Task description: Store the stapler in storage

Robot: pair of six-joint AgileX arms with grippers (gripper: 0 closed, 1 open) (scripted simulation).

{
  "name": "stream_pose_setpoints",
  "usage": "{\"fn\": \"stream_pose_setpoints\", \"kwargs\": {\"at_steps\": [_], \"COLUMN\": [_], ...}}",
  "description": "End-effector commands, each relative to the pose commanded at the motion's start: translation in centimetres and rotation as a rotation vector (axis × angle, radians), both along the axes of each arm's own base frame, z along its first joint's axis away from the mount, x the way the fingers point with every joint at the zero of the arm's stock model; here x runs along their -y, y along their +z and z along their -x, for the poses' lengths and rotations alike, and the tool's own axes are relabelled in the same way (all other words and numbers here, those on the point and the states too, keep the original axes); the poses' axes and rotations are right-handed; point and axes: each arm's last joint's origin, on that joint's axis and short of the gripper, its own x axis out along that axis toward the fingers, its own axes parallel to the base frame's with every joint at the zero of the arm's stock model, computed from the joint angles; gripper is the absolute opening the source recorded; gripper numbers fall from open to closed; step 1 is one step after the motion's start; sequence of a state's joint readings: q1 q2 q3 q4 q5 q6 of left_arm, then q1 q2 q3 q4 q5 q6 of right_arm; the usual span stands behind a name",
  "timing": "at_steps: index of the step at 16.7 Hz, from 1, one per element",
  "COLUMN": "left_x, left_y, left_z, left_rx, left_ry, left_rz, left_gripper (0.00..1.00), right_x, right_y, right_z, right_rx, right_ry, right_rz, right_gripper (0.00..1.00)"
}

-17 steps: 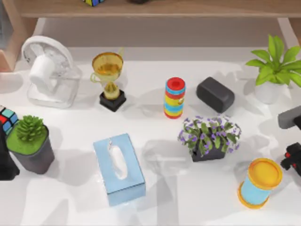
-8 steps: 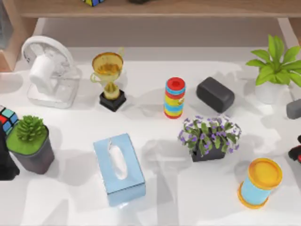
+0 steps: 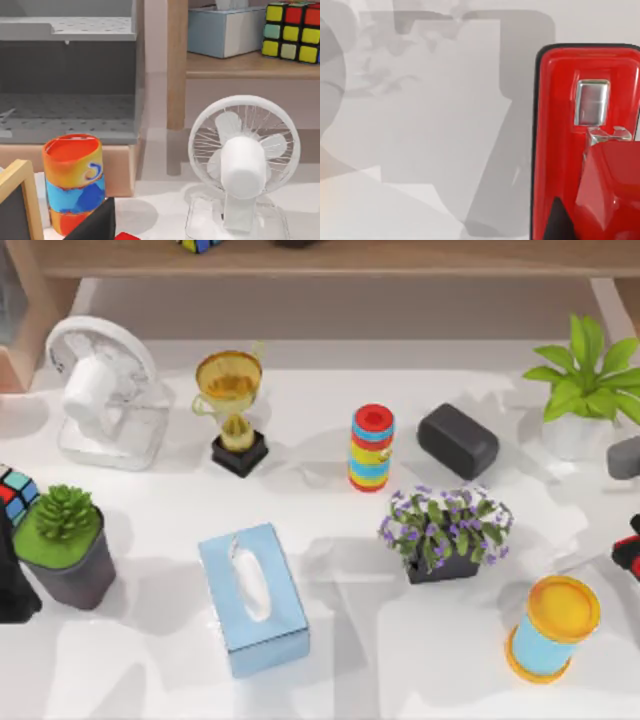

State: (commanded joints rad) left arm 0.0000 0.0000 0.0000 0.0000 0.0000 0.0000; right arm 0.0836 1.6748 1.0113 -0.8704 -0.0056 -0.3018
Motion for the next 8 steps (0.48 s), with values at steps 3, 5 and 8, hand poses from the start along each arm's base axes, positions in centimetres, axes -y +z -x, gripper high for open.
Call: {"fn": "stream_pose_setpoints", "kwargs": {"at_steps": [3,5,8], "left_x": [0.0,0.0,0.0], "left_y": [0.0,0.0,0.0], "left_z": [0.0,0.0,0.0], "left_rx": [0.000,0.000,0.000], "left_ry": [0.000,0.000,0.000], "left_rz": [0.000,0.000,0.000], "left_gripper": [1.00,1.00,1.00], "right_x": [0.6,1.2,2.8], "right_y": [3.6,6.6,10.9], "right_z": [-1.5,-2.8,-5.0], "right_rx": [0.105,0.185,0.293], "right_ry": [-0.029,-0.054,-0.103], "right_rz": [-0.028,-0.052,-0.080], "right_gripper": [0.00,0.00,0.00]}}
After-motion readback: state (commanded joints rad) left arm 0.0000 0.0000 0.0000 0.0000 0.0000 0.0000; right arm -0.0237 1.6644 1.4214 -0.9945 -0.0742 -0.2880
